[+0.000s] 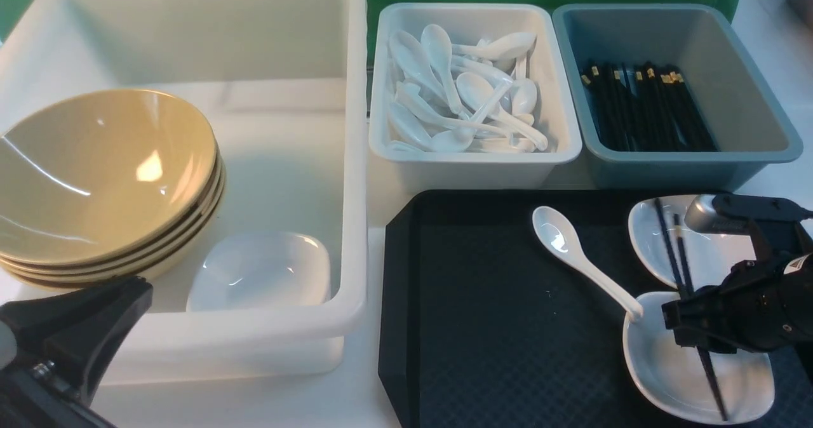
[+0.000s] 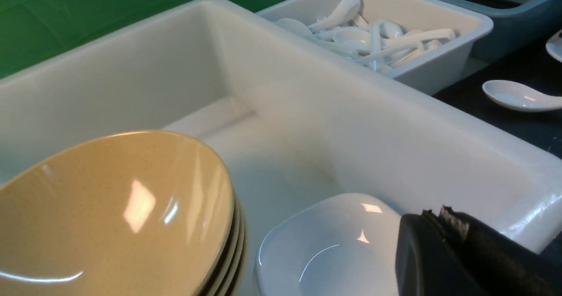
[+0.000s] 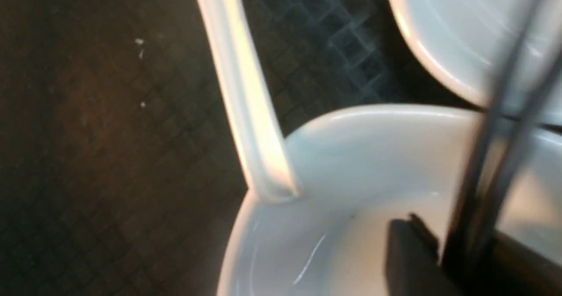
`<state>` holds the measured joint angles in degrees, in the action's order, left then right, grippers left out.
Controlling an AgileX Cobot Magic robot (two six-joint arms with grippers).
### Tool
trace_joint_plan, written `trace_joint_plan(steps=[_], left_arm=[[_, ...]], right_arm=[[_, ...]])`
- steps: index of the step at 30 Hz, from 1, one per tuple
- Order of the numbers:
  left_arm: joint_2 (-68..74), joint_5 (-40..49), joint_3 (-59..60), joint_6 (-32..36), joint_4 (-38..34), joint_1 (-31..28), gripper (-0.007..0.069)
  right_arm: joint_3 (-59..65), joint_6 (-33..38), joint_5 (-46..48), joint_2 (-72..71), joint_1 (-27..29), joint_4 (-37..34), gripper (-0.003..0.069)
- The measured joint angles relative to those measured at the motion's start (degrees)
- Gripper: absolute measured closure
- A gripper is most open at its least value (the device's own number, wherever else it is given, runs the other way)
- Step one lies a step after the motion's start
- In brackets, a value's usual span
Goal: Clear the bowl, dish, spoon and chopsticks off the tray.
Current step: Use the right arm to grab the chopsticks, then use the right arm to put the chopsticks into the small storage box on the right
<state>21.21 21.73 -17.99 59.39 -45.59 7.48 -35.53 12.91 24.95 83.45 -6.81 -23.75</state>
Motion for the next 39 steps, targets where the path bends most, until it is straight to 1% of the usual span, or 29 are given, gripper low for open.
trace_joint_plan(steps=[1, 2, 6, 12, 13, 17, 21, 22, 23, 25, 27, 28, 29, 32, 33, 34, 35, 36, 39], left_arm=[[0.0, -0.1, 0.0, 0.0, -0.2, 0.0, 0.0633], [0.0, -0.2, 0.0, 0.0, -0.2, 0.0, 0.0633], [0.0, -0.6, 0.0, 0.0, -0.2, 0.0, 0.0633], [0.0, -1.2, 0.0, 0.0, -0.2, 0.0, 0.0633], [0.0, -1.6, 0.0, 0.0, -0.2, 0.0, 0.0633], [0.0, -2.6, 0.0, 0.0, -0.2, 0.0, 0.0633], [0.0, -3.9, 0.0, 0.0, -0.2, 0.0, 0.0633], [0.0, -4.0, 0.0, 0.0, -0.3, 0.0, 0.0633], [0.0, -4.0, 0.0, 0.0, -0.3, 0.0, 0.0633], [0.0, -4.0, 0.0, 0.0, -0.3, 0.0, 0.0633], [0.0, -4.0, 0.0, 0.0, -0.3, 0.0, 0.0633], [0.0, -4.0, 0.0, 0.0, -0.3, 0.0, 0.0633], [0.0, -4.0, 0.0, 0.0, -0.3, 0.0, 0.0633], [0.0, -3.9, 0.0, 0.0, -0.4, 0.0, 0.0633], [0.0, -3.9, 0.0, 0.0, -0.4, 0.0, 0.0633], [0.0, -3.9, 0.0, 0.0, -0.4, 0.0, 0.0633], [0.0, -3.9, 0.0, 0.0, -0.4, 0.0, 0.0633], [0.0, -3.6, 0.0, 0.0, -0.4, 0.0, 0.0633], [0.0, -2.9, 0.0, 0.0, -0.4, 0.0, 0.0633]], right_arm=[[0.0, 0.5, 0.3, -0.5, 0.0, 0.0, 0.0585], [0.0, 0.7, 0.7, -1.1, 0.0, 0.0, 0.059], [0.0, 1.2, 1.4, -3.8, 0.0, 0.1, 0.059], [0.0, 1.7, 4.9, -11.8, 0.0, 0.2, 0.059], [0.0, 1.7, 6.5, -14.9, 0.0, 0.2, 0.059], [-0.7, 1.8, 7.2, -18.7, 0.0, 0.4, 0.059], [-4.8, 4.2, 2.9, -19.7, 0.0, 0.5, 0.059], [-7.9, 5.8, -2.0, -18.1, 0.0, 0.5, 0.059], [-9.7, 6.6, -4.4, -16.6, 0.0, 0.5, 0.059], [-11.8, 7.4, -6.8, -14.3, 0.0, 0.5, 0.059], [-17.9, 9.4, -12.1, -8.4, 0.0, 0.5, 0.059], [-18.4, 9.6, -12.5, -7.9, 0.0, 0.5, 0.059], [-21.9, 11.3, -14.7, -4.0, 0.0, 0.4, 0.059], [-29.3, 15.7, -17.0, 4.1, 0.0, 0.3, 0.058], [-30.9, 16.3, -17.0, 5.8, 0.0, 0.3, 0.0573], [-34.9, 17.2, -16.7, 9.7, 0.2, 0.3, 0.0544], [-35.3, 17.2, -16.6, 10.1, 0.3, 0.3, 0.0533], [-38.7, 17.5, -15.1, 13.1, 0.8, 0.2, 0.0484], [-42.6, 17.0, -11.1, 16.2, 2.4, 0.2, 0.037]])
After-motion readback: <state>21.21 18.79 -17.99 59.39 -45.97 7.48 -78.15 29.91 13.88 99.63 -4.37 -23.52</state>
